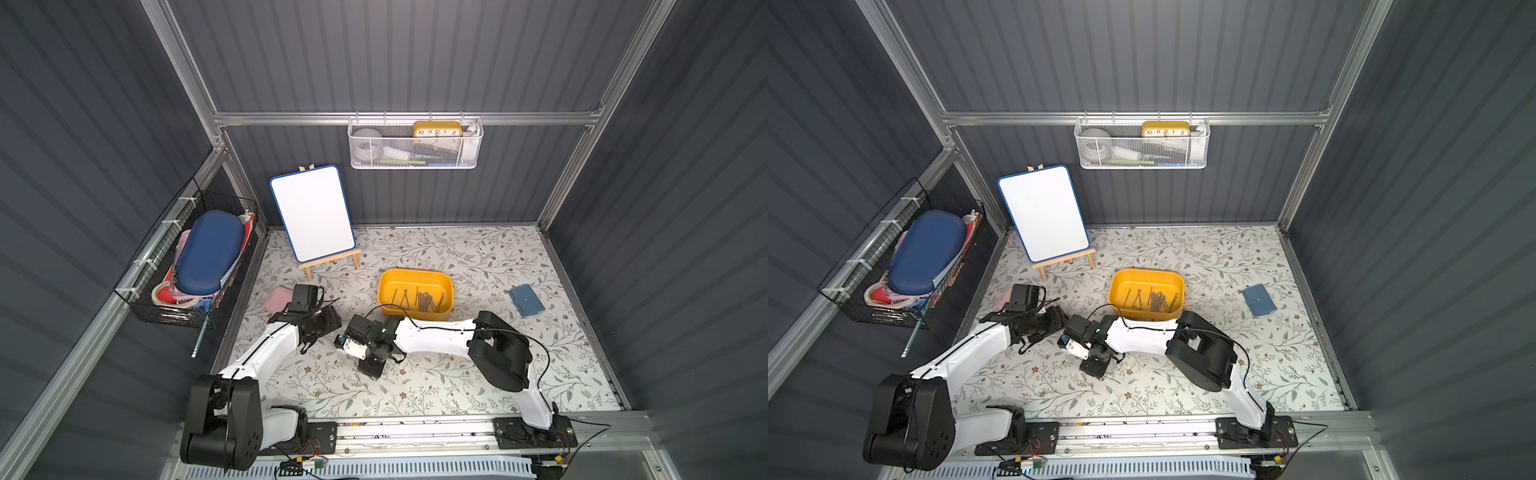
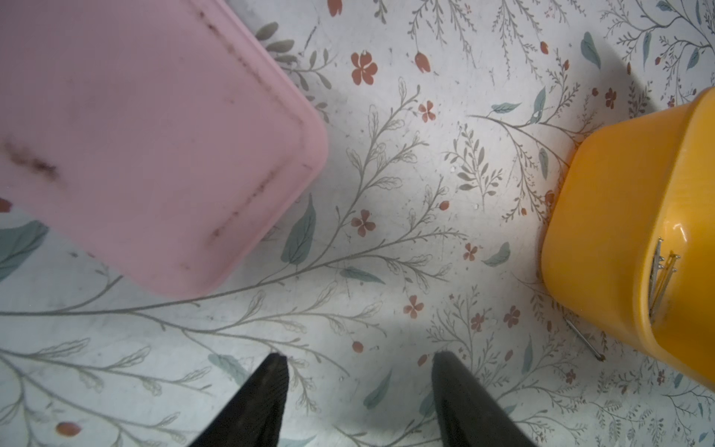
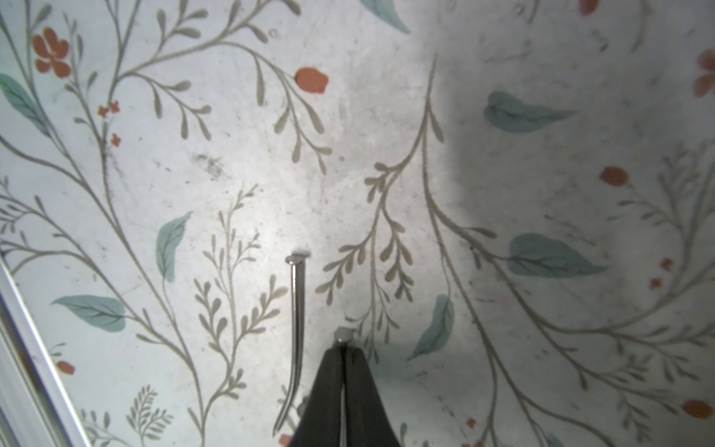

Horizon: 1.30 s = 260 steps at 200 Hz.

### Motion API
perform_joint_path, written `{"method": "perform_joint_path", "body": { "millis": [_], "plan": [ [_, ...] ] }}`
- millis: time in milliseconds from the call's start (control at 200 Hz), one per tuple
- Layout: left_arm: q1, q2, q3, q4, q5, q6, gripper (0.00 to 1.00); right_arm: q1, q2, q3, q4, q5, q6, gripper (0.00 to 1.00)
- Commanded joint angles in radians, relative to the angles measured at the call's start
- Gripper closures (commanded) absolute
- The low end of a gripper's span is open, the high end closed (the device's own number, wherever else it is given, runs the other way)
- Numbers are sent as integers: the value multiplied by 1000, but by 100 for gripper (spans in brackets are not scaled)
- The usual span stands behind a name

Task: Put the nails on the desktop into the storage box
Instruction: Pick up the nail from the center of the board, then place the nail in the storage box.

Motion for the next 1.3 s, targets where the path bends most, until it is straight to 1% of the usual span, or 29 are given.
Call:
{"method": "perform_joint_path", "body": {
  "millis": [0, 155, 230, 330, 500, 600, 695, 775, 880, 935, 1040, 1166, 1241, 1296],
  "plan": [
    [-3, -6, -13, -2, 7, 10, 35, 5, 58, 13, -47, 36, -9, 100],
    [-3, -4, -12, -4, 5, 12, 35, 3, 83, 12, -28, 103, 3, 100],
    [-3, -5, -12, -3, 4, 11, 35, 0, 90, 20, -26, 115, 8, 100],
    [-3, -6, -13, -4, 3, 10, 35, -11, 77, 28, -17, 162, 40, 100],
    [-3, -4, -12, -4, 5, 13, 35, -57, -78, -18, 53, 139, 103, 100],
    [-3, -3, -12, -2, 6, 15, 35, -88, -158, 2, 33, 120, 142, 100],
    [-3, -3, -13, -1, 5, 15, 35, -142, -218, 18, 19, 70, 206, 100],
    [-3, -4, -13, 1, 7, 16, 35, -199, -263, 35, -4, 59, 278, 100],
    [-3, -4, -14, 4, 9, 16, 35, -327, -302, 31, -8, 68, 411, 100],
    [-3, -3, -13, 4, 11, 17, 36, -398, -310, 18, -8, 95, 484, 100],
    [-3, -5, -14, 4, 13, 18, 36, -519, -305, -29, 49, 79, 581, 100],
    [-3, -6, -15, 4, 14, 21, 35, -577, -249, -48, 68, 107, 630, 100],
    [-3, -5, -15, 6, 13, 21, 35, -599, -219, -65, 81, 85, 658, 100],
    [-3, -4, -16, 7, 13, 21, 35, -603, -207, -89, 108, 121, 678, 100]
  ]
}}
